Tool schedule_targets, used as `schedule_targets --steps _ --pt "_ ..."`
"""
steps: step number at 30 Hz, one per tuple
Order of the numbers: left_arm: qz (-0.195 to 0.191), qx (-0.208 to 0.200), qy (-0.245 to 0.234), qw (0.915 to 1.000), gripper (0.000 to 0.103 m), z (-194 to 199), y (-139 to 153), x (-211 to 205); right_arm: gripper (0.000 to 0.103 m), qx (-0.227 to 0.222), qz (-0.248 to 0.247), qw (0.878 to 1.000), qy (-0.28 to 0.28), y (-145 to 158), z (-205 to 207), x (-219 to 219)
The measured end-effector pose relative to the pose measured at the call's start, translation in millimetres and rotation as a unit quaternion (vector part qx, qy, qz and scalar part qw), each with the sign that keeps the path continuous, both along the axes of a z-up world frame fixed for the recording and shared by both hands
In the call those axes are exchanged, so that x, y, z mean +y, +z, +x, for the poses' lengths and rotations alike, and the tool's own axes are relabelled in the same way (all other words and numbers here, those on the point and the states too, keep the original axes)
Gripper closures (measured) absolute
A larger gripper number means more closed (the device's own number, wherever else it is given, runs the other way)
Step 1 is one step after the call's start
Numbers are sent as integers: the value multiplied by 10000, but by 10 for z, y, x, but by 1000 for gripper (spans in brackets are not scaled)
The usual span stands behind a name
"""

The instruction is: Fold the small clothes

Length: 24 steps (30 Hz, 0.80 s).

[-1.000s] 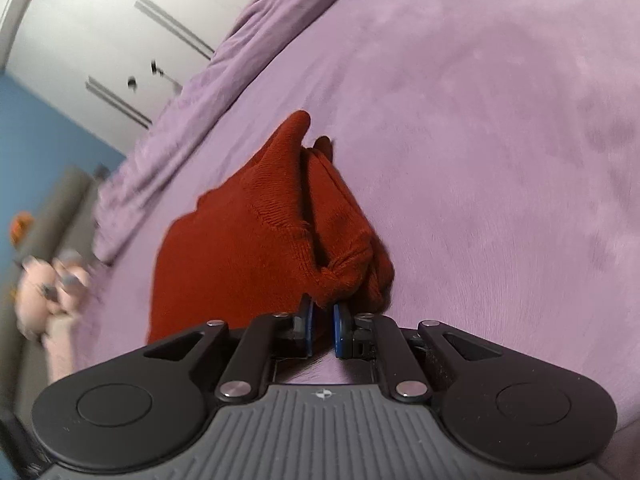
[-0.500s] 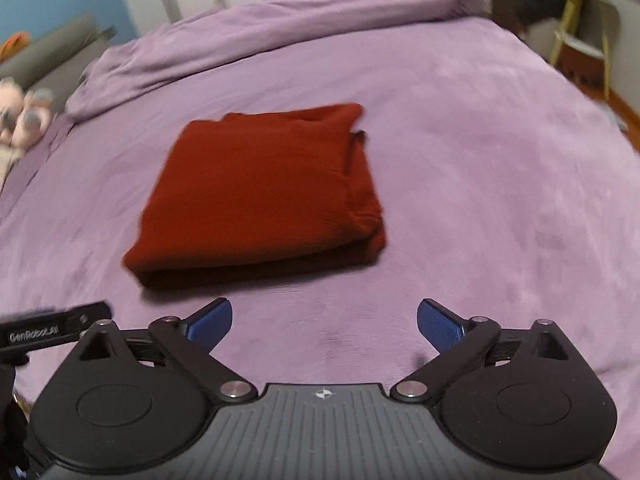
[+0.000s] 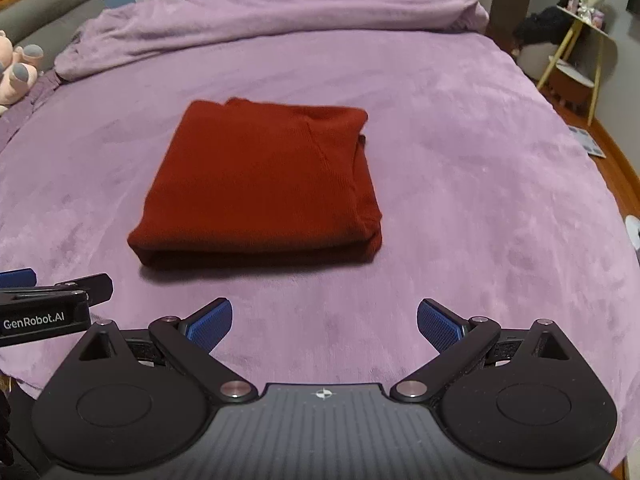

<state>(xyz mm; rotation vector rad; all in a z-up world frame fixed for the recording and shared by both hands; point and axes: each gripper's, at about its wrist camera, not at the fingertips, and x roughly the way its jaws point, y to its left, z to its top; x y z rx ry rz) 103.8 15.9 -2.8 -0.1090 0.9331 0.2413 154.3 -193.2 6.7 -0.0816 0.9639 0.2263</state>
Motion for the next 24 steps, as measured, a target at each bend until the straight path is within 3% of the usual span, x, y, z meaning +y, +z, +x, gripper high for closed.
schedule_targets --steps 11,24 --pt "-104 155 -122 9998 1 -13 -19 -71 4 87 -187 9998 48 -42 8 50" --pt "148 298 -207 9992 0 9 -35 -139 4 77 -323 9994 29 -60 34 57"
